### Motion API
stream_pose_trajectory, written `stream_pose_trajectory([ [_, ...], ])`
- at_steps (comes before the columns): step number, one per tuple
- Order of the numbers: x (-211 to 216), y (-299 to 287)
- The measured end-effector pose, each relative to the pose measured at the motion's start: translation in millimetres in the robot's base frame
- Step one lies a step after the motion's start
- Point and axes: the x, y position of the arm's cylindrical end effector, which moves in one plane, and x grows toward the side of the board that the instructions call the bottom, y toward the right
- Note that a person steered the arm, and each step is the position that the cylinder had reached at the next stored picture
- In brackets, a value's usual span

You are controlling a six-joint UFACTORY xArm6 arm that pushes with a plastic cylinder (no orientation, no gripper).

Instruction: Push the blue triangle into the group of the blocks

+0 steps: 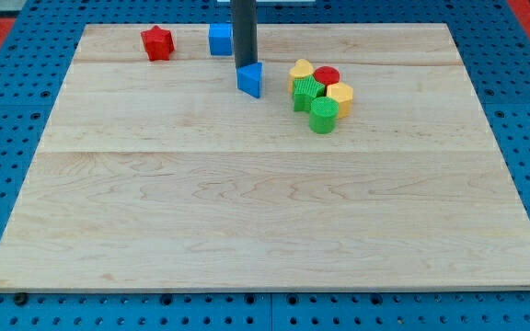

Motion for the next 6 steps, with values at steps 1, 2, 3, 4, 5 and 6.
stream_pose_trajectory([
  [1, 14, 7],
  [2, 14, -32],
  [3, 19, -58],
  [4, 39, -31],
  [5, 45, 4],
  [6, 45, 38],
])
